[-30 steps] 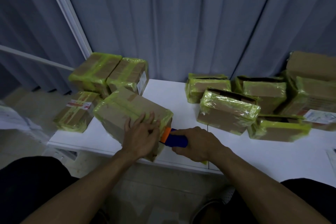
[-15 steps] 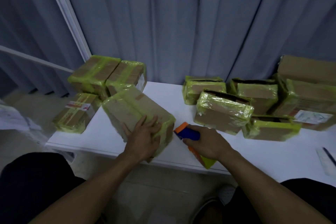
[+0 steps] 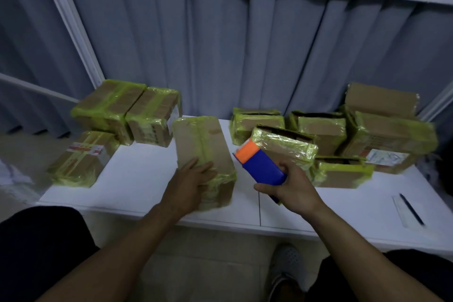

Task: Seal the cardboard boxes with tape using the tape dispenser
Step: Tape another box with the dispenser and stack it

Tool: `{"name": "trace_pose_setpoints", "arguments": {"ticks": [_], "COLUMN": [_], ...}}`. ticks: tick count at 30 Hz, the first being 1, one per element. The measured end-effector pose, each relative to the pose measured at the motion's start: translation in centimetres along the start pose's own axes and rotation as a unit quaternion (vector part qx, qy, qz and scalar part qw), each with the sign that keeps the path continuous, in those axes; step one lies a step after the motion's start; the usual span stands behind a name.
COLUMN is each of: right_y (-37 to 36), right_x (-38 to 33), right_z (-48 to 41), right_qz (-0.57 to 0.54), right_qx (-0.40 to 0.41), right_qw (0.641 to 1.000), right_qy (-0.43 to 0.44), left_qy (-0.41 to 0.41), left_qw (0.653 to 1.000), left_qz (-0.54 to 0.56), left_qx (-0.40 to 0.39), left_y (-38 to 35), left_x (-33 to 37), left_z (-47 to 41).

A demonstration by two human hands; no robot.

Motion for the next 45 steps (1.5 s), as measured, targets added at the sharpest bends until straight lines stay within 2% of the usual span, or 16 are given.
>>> {"name": "trace_pose_setpoints", "arguments": {"ticks": [3,6,9,11,14,17,20,31,36,41,45], "right_y": [-0.6,-1.2,-2.2,-3.0,-3.8,-4.2,-5.0,-7.0,-7.7,-8.1,-8.2], "right_x": [-0.2,-0.4,-0.1,0.0,-0.6,-1.5,-2.5,-4.0,-4.4,-4.9,-5.1], "right_z": [0.1,0.0,-0.2,0.1,0.7,1.2,1.8,3.2,3.4,3.6,3.5], "right_qz": [-0.017,-0.030,0.047,0.063,0.050,0.078,0.085,0.058,0.064,0.071,0.060], "right_qx": [-0.015,-0.032,-0.087,-0.118,-0.146,-0.162,-0.181,-0.218,-0.233,-0.241,-0.230], "right_qw": [1.000,0.999,0.995,0.991,0.987,0.980,0.972,0.962,0.956,0.952,0.958], "right_qy": [0.015,0.023,0.013,0.018,0.039,0.083,0.121,0.155,0.167,0.174,0.162], "left_qy": [0.072,0.032,0.025,0.064,0.125,0.144,0.149,0.179,0.216,0.207,0.221], "left_qw": [0.997,0.995,0.995,0.997,0.975,0.941,0.921,0.907,0.875,0.901,0.907], "left_qz": [-0.019,-0.091,-0.098,-0.033,0.160,0.304,0.358,0.377,0.432,0.373,0.347], "left_qx": [0.013,-0.007,-0.007,0.031,0.086,0.043,0.037,0.062,0.040,0.080,0.089], "left_y": [-0.6,-0.9,0.3,1.6,4.7,6.4,7.8,9.2,8.4,8.8,8.8], "left_x": [-3.6,-3.7,-2.4,-2.4,-0.6,2.0,2.8,1.0,0.0,-1.0,-1.7], "left_z": [-0.8,-2.0,-2.4,-1.8,-0.8,0.8,2.9,5.3,5.7,5.8,6.0]}}
Point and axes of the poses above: each hand's wrist, its own z-axis away from the middle knuckle, its own y-axis out of the back of the hand, x = y × z, the point moved 9 cm from there along -z, towards the middle knuckle, and after that the axes turned 10 degrees about -z, right-handed, at the moved point
